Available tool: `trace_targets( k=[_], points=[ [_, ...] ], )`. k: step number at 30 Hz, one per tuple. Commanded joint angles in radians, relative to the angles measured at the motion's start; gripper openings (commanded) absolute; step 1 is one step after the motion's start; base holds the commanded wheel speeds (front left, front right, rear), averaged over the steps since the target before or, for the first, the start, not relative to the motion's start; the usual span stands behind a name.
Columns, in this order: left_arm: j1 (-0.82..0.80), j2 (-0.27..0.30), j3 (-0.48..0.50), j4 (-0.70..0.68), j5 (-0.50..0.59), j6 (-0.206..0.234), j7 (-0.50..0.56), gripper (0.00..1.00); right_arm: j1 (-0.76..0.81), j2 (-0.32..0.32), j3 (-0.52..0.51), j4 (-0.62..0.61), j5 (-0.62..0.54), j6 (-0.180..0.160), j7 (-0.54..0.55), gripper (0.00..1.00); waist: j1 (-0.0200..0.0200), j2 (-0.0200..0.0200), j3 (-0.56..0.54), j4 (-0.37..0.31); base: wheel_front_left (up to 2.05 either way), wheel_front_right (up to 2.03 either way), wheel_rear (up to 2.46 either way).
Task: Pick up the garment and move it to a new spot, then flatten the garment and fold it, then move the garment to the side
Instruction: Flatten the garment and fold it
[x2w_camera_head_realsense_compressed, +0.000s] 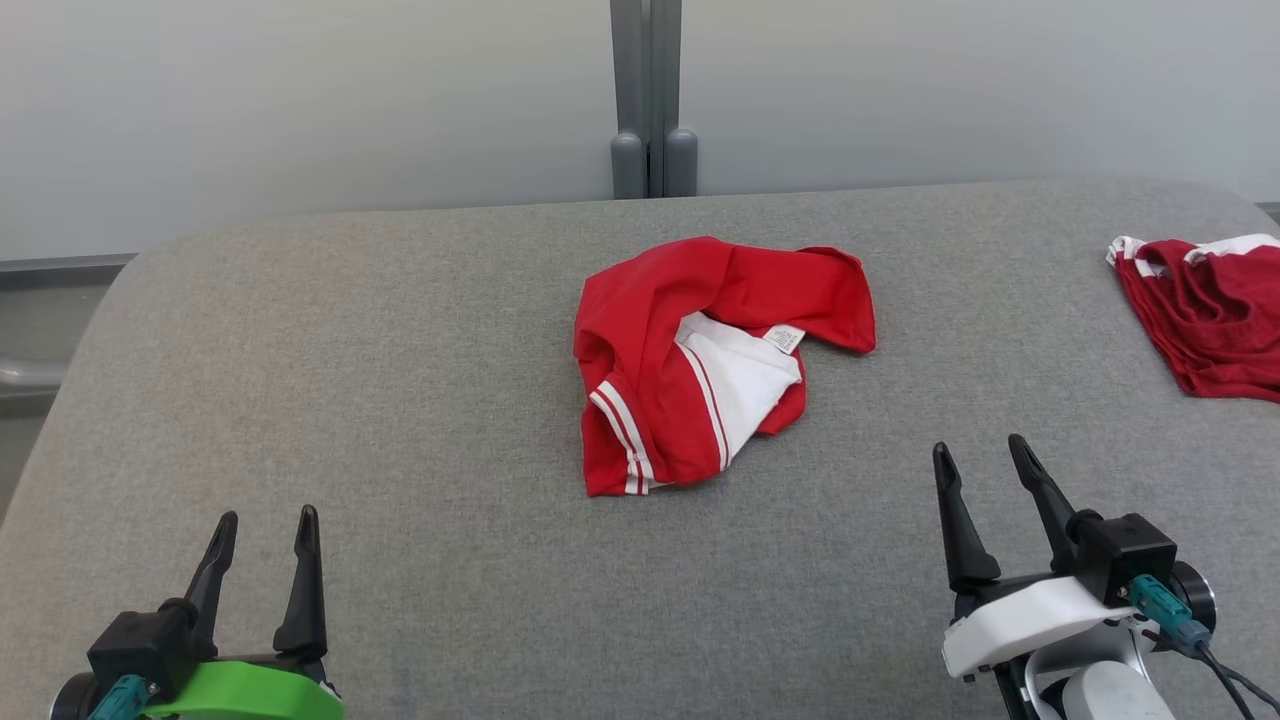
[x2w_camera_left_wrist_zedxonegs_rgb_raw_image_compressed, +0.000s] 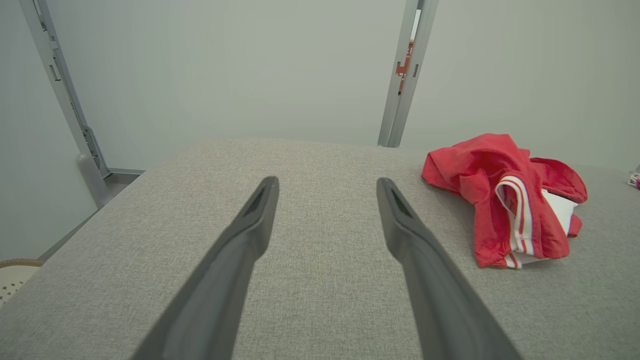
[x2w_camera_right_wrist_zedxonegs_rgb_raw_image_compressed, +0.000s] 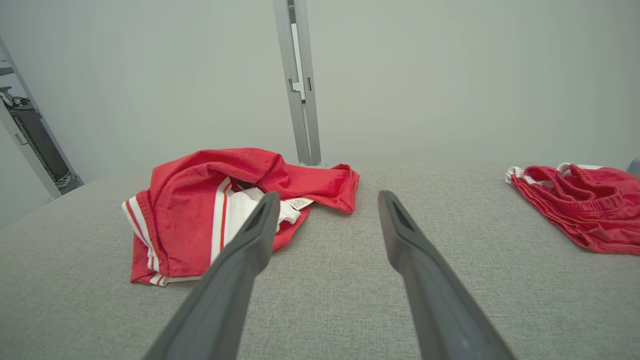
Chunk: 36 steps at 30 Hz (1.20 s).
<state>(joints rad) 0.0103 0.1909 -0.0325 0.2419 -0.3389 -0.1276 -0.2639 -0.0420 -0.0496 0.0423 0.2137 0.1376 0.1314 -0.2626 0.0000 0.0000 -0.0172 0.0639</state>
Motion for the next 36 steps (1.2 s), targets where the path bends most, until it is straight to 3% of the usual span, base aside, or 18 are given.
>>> trace_targets(
  k=[1,19,36],
  points=[
    [-0.008,-0.002,0.004,0.001,0.013,-0.004,0.0,1.0,0.008,-0.002,-0.001,0.002,0.002,-0.002,-0.003,1.0,0.0,0.0,0.0,0.0,0.0,0.0,0.0],
    [-0.01,-0.005,-0.004,0.004,0.012,-0.004,0.0,1.0,0.013,-0.002,0.0,0.0,-0.005,-0.002,-0.003,1.0,0.0,0.0,0.006,-0.005,0.0,0.0,0.0],
    [-0.217,-0.015,-0.267,0.093,-0.043,-0.004,0.0,1.0,-0.054,-0.002,0.026,-0.03,-0.009,-0.002,0.004,1.0,0.0,0.0,0.119,-0.107,0.0,0.0,0.0]
  ],
)
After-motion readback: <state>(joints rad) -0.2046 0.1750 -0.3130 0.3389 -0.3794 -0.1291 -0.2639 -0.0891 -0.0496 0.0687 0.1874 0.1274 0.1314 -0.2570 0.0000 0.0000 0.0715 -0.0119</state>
